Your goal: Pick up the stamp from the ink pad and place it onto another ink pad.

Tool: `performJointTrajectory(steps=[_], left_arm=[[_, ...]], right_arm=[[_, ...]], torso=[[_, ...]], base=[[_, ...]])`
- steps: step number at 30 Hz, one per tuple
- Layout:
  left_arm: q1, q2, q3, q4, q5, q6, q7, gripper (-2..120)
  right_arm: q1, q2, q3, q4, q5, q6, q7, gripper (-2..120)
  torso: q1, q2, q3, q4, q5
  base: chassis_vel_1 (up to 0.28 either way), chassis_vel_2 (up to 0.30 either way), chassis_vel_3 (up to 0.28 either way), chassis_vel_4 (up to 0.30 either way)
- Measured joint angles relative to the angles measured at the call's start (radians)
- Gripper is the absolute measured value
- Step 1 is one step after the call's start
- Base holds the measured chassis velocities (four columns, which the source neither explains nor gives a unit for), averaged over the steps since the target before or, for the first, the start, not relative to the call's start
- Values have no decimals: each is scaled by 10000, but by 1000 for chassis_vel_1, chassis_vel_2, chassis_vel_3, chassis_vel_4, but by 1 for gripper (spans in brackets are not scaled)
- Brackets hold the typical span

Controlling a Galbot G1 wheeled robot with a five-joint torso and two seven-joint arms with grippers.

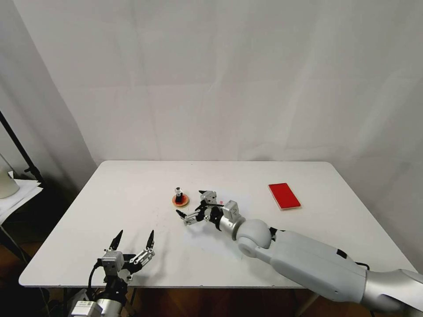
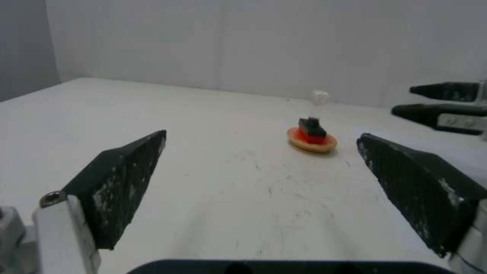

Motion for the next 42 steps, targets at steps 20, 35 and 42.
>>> performJointTrajectory(steps=[20,35,42], left_arm=[[3,0,0,0,0,0,0,100],[2,0,0,0,0,0,0,100],[2,0,0,1,0,0,0,100]], right_arm=[[-10501,-2632,9471,3564,-1919,2100,2874,100],[-13561,-356,11280,3661,-4435,3092,2481,100],[-13648,-203,11261,3635,-4474,3138,2467,100]], torso=[[0,1,0,-1,7],[-1,1,0,-1,0],[0,0,0,-2,-1]], base=[[0,0,0,0],[0,0,0,0],[0,0,0,0]])
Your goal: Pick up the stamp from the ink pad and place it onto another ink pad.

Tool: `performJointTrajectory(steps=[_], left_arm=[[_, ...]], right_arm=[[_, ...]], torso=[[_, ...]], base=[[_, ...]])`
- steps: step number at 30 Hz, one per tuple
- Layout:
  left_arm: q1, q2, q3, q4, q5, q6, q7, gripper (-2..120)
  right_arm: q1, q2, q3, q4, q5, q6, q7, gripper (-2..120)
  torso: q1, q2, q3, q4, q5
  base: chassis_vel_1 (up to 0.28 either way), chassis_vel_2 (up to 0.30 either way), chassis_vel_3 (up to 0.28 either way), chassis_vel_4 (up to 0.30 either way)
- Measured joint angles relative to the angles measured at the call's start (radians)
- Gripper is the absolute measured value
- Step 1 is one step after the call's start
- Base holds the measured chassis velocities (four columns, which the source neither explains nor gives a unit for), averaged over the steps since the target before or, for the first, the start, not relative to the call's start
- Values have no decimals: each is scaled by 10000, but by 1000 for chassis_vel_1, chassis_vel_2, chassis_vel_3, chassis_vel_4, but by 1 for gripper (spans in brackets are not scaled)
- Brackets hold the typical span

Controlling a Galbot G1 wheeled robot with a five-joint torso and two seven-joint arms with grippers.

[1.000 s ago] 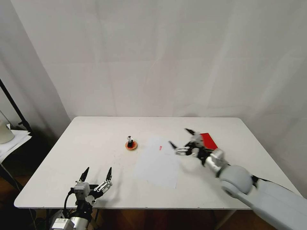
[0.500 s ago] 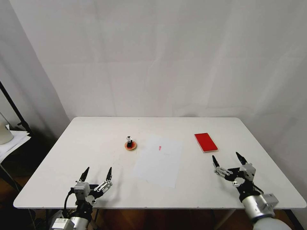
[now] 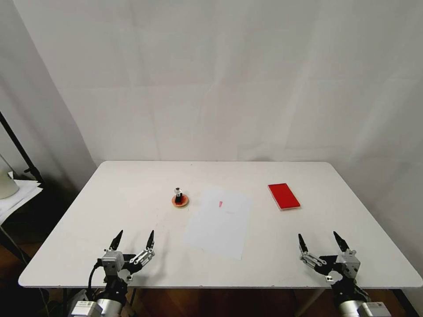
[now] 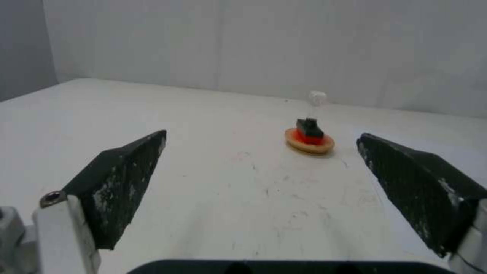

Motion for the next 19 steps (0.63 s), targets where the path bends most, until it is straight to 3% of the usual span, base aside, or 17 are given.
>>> performJointTrajectory(steps=[19], left_arm=[[0,0,0,-1,0,0,0,100]], right_arm=[[71,-22,-64,-28,26,-10,-20,100]], torso=[[0,0,0,-1,1]], base=[[0,0,0,0]])
